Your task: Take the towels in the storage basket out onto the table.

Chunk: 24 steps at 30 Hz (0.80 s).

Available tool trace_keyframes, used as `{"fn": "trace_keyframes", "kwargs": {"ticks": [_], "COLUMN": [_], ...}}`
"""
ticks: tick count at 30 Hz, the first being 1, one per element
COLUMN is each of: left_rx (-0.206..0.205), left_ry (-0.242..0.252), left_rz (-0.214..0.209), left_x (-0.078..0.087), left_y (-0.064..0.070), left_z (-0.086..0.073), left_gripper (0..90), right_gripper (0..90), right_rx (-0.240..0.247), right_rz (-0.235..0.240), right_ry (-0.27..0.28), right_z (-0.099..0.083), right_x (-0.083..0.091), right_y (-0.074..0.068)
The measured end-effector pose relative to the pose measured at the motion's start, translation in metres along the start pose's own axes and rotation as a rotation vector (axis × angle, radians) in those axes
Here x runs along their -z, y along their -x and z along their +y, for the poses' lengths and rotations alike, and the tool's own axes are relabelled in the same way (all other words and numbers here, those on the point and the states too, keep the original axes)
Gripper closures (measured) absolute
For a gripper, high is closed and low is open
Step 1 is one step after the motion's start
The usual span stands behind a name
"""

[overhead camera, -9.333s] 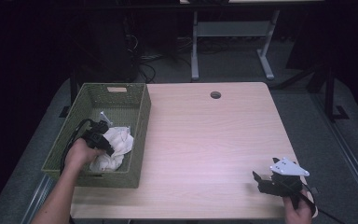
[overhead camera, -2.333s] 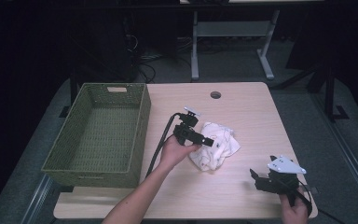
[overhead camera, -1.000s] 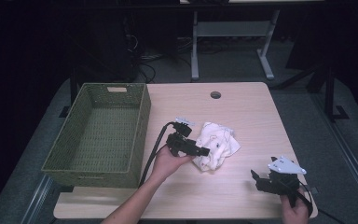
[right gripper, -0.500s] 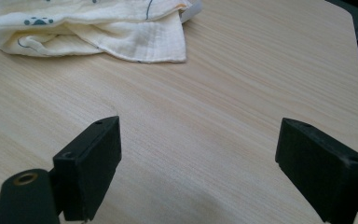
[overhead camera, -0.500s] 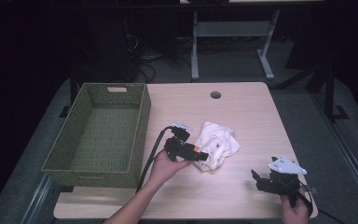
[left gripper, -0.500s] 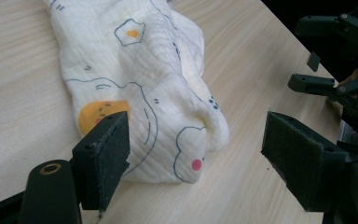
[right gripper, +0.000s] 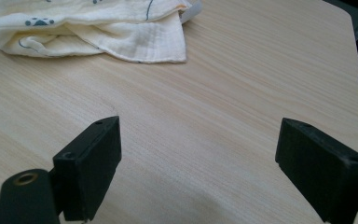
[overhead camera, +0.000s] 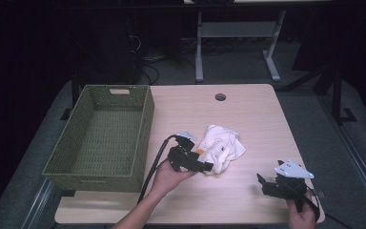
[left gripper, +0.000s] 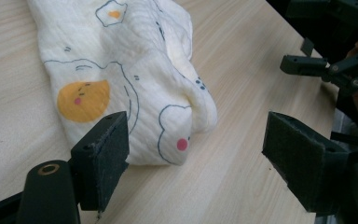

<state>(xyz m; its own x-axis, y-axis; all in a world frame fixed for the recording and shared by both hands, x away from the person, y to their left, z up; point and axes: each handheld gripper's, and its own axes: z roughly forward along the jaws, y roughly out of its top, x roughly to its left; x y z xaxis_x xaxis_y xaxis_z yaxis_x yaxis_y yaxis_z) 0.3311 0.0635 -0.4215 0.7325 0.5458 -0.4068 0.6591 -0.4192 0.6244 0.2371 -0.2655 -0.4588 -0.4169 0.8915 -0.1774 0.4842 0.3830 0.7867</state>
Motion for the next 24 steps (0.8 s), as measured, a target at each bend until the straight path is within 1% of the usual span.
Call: {"fn": "trace_keyframes", "kwargs": {"ticks": [3,6,8,10,11,12,15,16,18,19,20,21,24], "left_rx": [-0.005,0.011,-0.001,0.001,0.002,-0.006,0.000,-0.007,-0.007,0.001,0.001,-0.008,-0.008], "left_ry": [-0.002,0.005,-0.002,-0.002,-0.006,-0.009,-0.004,-0.007,-0.007,-0.004,-0.002,-0.008,0.001], "left_rz": [-0.005,-0.040,-0.031,-0.046,-0.043,-0.036,-0.042,-0.041,-0.053,-0.062,-0.062,-0.056,-0.070], "left_x": [0.001,0.002,0.002,0.003,0.003,0.004,0.004,0.005,0.006,0.006,0.006,0.007,0.009], "left_y": [0.001,0.003,0.004,0.004,0.005,0.005,0.006,0.006,0.006,0.007,0.008,0.009,0.010], "left_z": [-0.003,-0.008,-0.010,-0.013,-0.015,-0.016,-0.021,-0.022,-0.025,-0.027,-0.028,-0.030,-0.034], "left_gripper": [22.1,22.1,22.1,22.2,22.2,22.1,22.2,22.2,22.2,22.2,22.2,22.2,22.3], "right_gripper": [13.9,13.9,13.9,13.9,13.9,13.9,13.9,13.9,13.9,13.9,13.9,13.9,13.9], "right_rx": [-0.001,0.000,0.000,0.000,0.001,0.000,0.001,0.001,0.001,0.001,0.001,0.001,0.001], "right_rz": [0.000,-0.001,-0.001,-0.001,-0.001,-0.001,-0.002,-0.002,-0.002,-0.003,-0.002,-0.003,-0.001], "right_ry": [0.000,0.006,0.008,0.008,0.008,0.007,0.006,0.005,0.006,0.007,0.007,0.006,0.006], "right_z": [0.000,0.000,0.000,0.000,0.000,0.000,0.000,0.000,0.000,0.000,0.000,0.000,0.000], "right_x": [0.000,0.001,0.001,0.001,0.001,0.001,0.001,0.001,0.001,0.001,0.001,0.001,0.001], "right_y": [0.000,0.000,0.000,0.000,0.000,0.000,0.000,0.000,0.000,0.000,0.000,0.000,0.000]}}
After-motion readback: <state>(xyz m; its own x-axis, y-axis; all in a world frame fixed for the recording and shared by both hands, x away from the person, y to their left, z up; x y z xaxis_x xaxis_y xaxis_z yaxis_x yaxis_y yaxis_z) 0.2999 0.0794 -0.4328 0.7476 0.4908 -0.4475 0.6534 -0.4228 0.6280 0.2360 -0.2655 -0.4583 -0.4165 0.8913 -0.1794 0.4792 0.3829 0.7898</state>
